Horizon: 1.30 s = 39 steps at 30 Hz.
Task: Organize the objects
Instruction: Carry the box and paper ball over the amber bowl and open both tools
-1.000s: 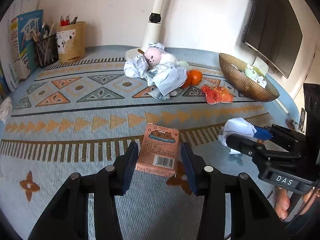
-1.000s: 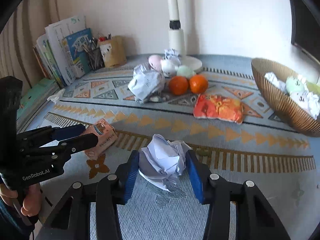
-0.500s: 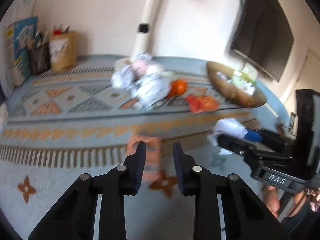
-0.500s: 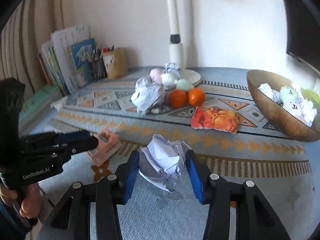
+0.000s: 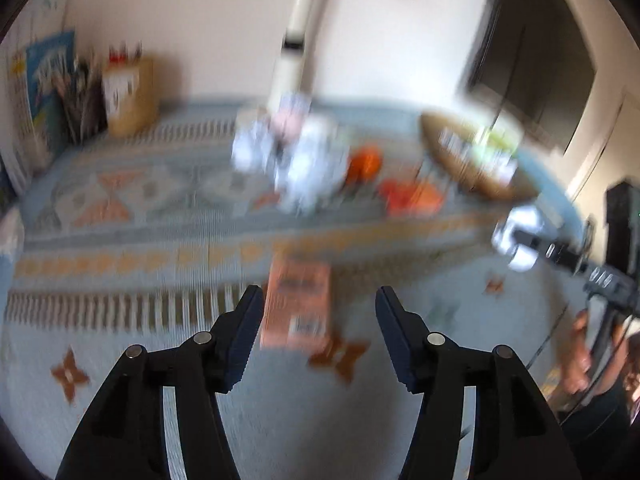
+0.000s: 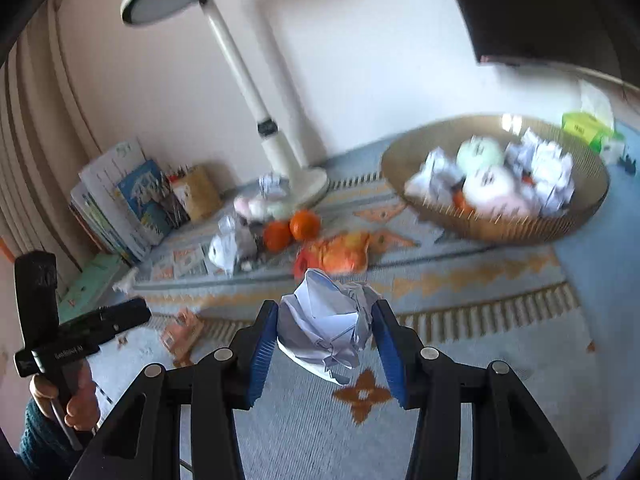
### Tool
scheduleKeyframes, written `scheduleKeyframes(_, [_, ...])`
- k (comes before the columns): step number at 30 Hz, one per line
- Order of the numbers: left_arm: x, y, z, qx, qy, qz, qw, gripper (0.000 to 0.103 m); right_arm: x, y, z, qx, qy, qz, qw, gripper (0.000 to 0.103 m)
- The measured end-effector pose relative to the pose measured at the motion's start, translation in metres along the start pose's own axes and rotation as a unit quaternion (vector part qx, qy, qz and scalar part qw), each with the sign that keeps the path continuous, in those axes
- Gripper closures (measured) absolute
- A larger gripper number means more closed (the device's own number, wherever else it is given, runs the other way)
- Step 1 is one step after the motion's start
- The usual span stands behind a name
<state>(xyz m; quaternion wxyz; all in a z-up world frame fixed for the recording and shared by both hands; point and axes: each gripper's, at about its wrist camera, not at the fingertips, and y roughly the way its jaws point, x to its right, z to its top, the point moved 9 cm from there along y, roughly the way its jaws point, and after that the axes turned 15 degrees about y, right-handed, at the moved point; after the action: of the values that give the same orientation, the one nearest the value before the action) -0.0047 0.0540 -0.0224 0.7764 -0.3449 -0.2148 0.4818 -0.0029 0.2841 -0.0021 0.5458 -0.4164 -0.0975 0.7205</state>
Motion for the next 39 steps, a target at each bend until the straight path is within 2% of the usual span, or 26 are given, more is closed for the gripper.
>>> scheduleKeyframes(2, [0.003, 0.01, -0.006, -0.014, 0.027, 0.035, 0.9989, 0.047, -0.009, 0.01, -0.009, -0.013, -0.007, 0.0, 1.0, 0.056])
scheduleKeyframes(4, [0.006, 0.021, -0.007, -0.026, 0.038, 0.039, 0.9982, 0.047, -0.019, 0.011, -0.015, -0.013, -0.03, -0.01, 0.999, 0.056])
scheduleKeyframes(6, [0.003, 0.026, -0.006, -0.03, 0.03, 0.051, 0.9978, 0.066, -0.024, 0.01, -0.018, -0.012, -0.046, -0.011, 0.999, 0.056])
scheduleKeyframes(9, [0.004, 0.029, -0.003, -0.027, 0.027, 0.046, 0.9982, 0.066, -0.023, 0.005, -0.019, -0.009, -0.049, -0.013, 0.999, 0.056])
scheduleKeyframes(12, [0.016, 0.02, 0.007, -0.005, 0.036, 0.04, 0.9985, 0.066, -0.015, -0.004, -0.012, 0.001, -0.035, -0.016, 0.999, 0.056])
scheduleKeyframes(16, [0.054, -0.004, 0.064, 0.061, 0.064, 0.008, 0.9961, 0.066, -0.006, -0.045, 0.028, 0.061, -0.01, -0.009, 0.998, 0.056])
scheduleKeyframes(19, [0.088, -0.008, 0.126, 0.11, 0.077, -0.03, 0.9905, 0.066, 0.011, -0.084, 0.081, 0.132, 0.014, -0.035, 0.99, 0.056])
scheduleKeyframes(22, [0.119, 0.009, 0.184, 0.136, 0.075, -0.071, 0.9853, 0.066, 0.048, -0.107, 0.133, 0.186, 0.067, -0.075, 0.977, 0.056])
scheduleKeyframes(26, [0.153, 0.053, 0.228, 0.135, 0.075, -0.106, 0.9824, 0.066, 0.092, -0.09, 0.168, 0.176, 0.11, -0.111, 0.972, 0.056])
scheduleKeyframes(28, [0.167, 0.075, 0.238, 0.131, 0.088, -0.119, 0.9803, 0.064, 0.107, -0.076, 0.175, 0.166, 0.115, -0.13, 0.971, 0.053])
scheduleKeyframes(29, [0.174, 0.083, 0.24, 0.126, 0.1, -0.123, 0.9793, 0.058, 0.114, -0.069, 0.176, 0.159, 0.119, -0.144, 0.97, 0.05])
scheduleKeyframes(30, [0.179, 0.093, 0.241, 0.116, 0.118, -0.119, 0.979, 0.054, 0.122, -0.063, 0.176, 0.151, 0.128, -0.154, 0.968, 0.035])
scheduleKeyframes(31, [0.181, 0.098, 0.24, 0.11, 0.125, -0.112, 0.9797, 0.054, 0.127, -0.059, 0.176, 0.149, 0.14, -0.152, 0.967, 0.029])
scheduleKeyframes(33, [0.177, 0.098, 0.235, 0.1, 0.122, -0.114, 0.981, 0.053, 0.131, -0.058, 0.172, 0.146, 0.156, -0.13, 0.968, 0.028])
scheduleKeyframes(36, [0.158, 0.076, 0.223, 0.105, 0.099, -0.13, 0.981, 0.05, 0.123, -0.072, 0.163, 0.151, 0.148, -0.124, 0.969, 0.028])
scheduleKeyframes(37, [0.149, 0.064, 0.217, 0.112, 0.09, -0.129, 0.9812, 0.046, 0.116, -0.076, 0.161, 0.151, 0.144, -0.12, 0.971, 0.028])
scheduleKeyframes(38, [0.142, 0.047, 0.207, 0.12, 0.082, -0.126, 0.9813, 0.032, 0.103, -0.082, 0.157, 0.149, 0.138, -0.108, 0.973, 0.028])
scheduleKeyframes(39, [0.132, 0.032, 0.201, 0.13, 0.074, -0.123, 0.9811, 0.022, 0.094, -0.083, 0.155, 0.148, 0.133, -0.098, 0.975, 0.028])
